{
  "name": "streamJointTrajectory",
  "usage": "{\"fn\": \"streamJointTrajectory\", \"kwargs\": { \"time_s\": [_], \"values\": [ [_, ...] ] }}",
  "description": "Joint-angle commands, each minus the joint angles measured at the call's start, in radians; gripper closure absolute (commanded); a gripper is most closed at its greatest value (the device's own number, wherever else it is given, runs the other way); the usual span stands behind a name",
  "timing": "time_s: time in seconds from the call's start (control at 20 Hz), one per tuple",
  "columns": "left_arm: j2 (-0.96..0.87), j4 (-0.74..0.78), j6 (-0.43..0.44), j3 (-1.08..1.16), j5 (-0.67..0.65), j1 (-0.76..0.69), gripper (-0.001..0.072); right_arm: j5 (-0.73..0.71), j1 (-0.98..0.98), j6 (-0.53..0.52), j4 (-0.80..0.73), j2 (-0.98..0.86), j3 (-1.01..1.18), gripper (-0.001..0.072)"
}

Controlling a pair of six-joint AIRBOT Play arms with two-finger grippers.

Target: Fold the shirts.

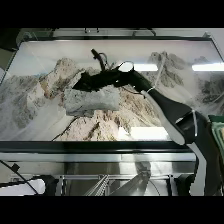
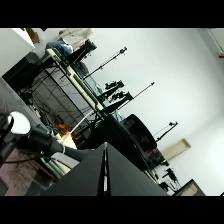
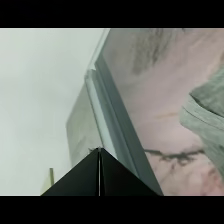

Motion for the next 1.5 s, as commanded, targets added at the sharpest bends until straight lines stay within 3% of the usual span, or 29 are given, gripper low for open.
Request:
{"fn": "streamJointTrajectory", "kwargs": {
  "time_s": [0.0, 0.15, 0.25, 0.35, 0.45, 0.55, 0.65, 0.7, 0.8, 0.85, 1.1, 1.4, 1.45],
  "values": [
    [0.057, -0.002, 0.066, -0.141, -0.034, 0.058, 0.0708, 0.135, -0.109, 0.239, -0.375, 0.129, -0.014, 0.0696],
    [0.095, -0.003, 0.101, -0.270, -0.039, 0.116, 0.0708, 0.274, -0.172, 0.443, -0.842, 0.229, -0.014, 0.0696],
    [0.119, -0.002, 0.137, -0.349, -0.042, 0.137, 0.0708, 0.380, -0.195, 0.510, -1.081, 0.264, -0.048, 0.0696],
    [0.149, 0.005, 0.183, -0.432, -0.042, 0.156, 0.0708, 0.410, -0.210, 0.529, -1.198, 0.293, -0.151, 0.0697],
    [0.174, 0.107, 0.211, -0.491, -0.015, 0.175, 0.0709, 0.327, -0.235, 0.562, -1.201, 0.329, -0.293, 0.0697],
    [0.194, 0.239, 0.238, -0.529, 0.071, 0.181, 0.0708, 0.156, -0.251, 0.580, -1.087, 0.341, -0.413, 0.0698],
    [0.207, 0.325, 0.241, -0.553, 0.133, 0.175, 0.0708, -0.043, -0.250, 0.509, -0.883, 0.331, -0.500, 0.0697],
    [0.210, 0.333, 0.241, -0.565, 0.142, 0.169, 0.0708, -0.119, -0.249, 0.457, -0.771, 0.317, -0.526, 0.0646],
    [0.210, 0.333, 0.249, -0.582, 0.140, 0.156, 0.0708, -0.167, -0.249, 0.385, -0.630, 0.271, -0.532, 0.0067],
    [0.210, 0.332, 0.250, -0.587, 0.138, 0.150, 0.0708, -0.169, -0.249, 0.357, -0.582, 0.249, -0.532, 0.0018],
    [0.210, 0.332, 0.260, -0.591, 0.138, 0.108, 0.0708, -0.170, -0.243, 0.211, -0.351, 0.144, -0.532, 0.0018],
    [0.210, 0.332, 0.260, -0.591, 0.137, 0.077, 0.0707, -0.193, -0.203, 0.143, -0.209, 0.074, -0.528, 0.0021],
    [0.210, 0.332, 0.260, -0.591, 0.138, 0.077, 0.0707, -0.209, -0.191, 0.135, -0.193, 0.074, -0.528, 0.0049]
  ]
}}
